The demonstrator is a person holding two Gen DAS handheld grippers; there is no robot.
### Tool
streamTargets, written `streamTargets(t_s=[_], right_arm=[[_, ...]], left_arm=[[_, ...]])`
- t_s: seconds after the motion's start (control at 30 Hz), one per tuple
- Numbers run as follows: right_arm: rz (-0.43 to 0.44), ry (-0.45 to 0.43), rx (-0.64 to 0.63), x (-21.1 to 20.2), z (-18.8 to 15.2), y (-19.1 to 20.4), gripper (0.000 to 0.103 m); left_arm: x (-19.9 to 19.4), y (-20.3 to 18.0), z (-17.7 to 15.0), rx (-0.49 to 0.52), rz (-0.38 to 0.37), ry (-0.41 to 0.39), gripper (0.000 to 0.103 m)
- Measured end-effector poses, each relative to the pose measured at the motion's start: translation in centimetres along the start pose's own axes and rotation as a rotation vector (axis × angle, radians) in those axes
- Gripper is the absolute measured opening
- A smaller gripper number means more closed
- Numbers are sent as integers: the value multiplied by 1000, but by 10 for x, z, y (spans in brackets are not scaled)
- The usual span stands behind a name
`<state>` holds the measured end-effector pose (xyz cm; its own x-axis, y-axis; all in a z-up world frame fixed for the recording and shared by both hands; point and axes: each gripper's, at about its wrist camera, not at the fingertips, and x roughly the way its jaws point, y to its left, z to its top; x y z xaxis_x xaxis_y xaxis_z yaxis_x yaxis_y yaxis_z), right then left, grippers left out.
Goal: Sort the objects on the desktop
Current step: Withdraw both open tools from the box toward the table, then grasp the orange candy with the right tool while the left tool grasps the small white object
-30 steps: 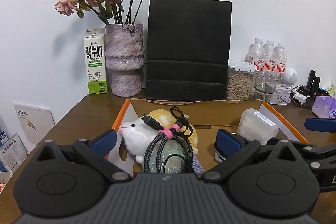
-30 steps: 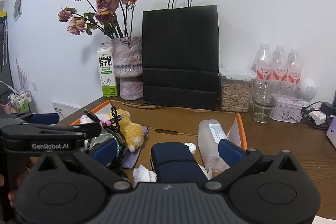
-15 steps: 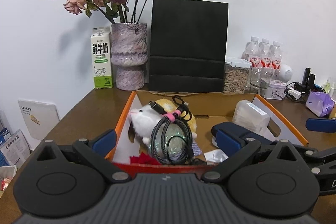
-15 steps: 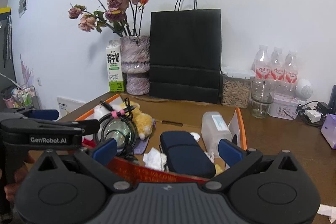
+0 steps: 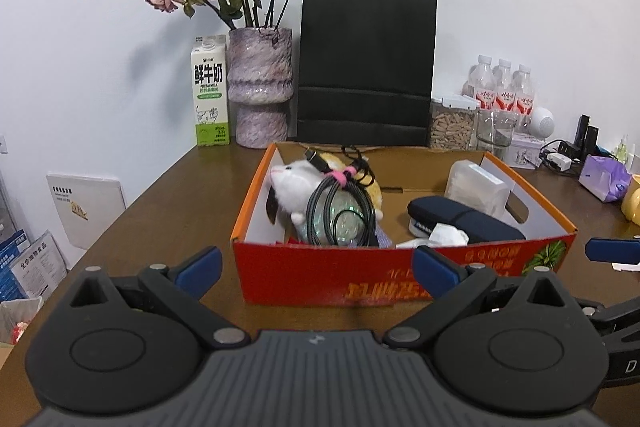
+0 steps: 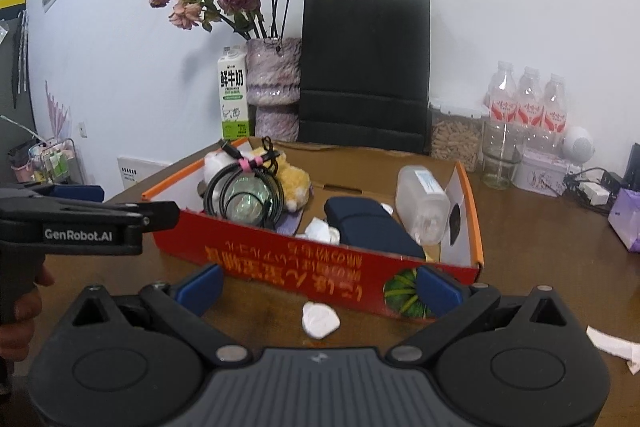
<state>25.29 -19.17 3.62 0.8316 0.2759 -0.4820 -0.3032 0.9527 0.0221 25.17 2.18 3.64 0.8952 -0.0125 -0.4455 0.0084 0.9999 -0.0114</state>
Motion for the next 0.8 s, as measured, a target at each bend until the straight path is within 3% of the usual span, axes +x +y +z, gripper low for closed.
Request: streamTargets(t_s=[0.6,0.7,0.8], right_arm=[[-33,117,23,5,-42,-14,102],[-25,132,15,11,-44,-14,93],[-16,147,-4,19,-44,-13,78]], left_arm=[[1,3,-30,4,11,88,103],[4,4,-33,0,11,100,103],[4,6,-35,-3,13,104,103]])
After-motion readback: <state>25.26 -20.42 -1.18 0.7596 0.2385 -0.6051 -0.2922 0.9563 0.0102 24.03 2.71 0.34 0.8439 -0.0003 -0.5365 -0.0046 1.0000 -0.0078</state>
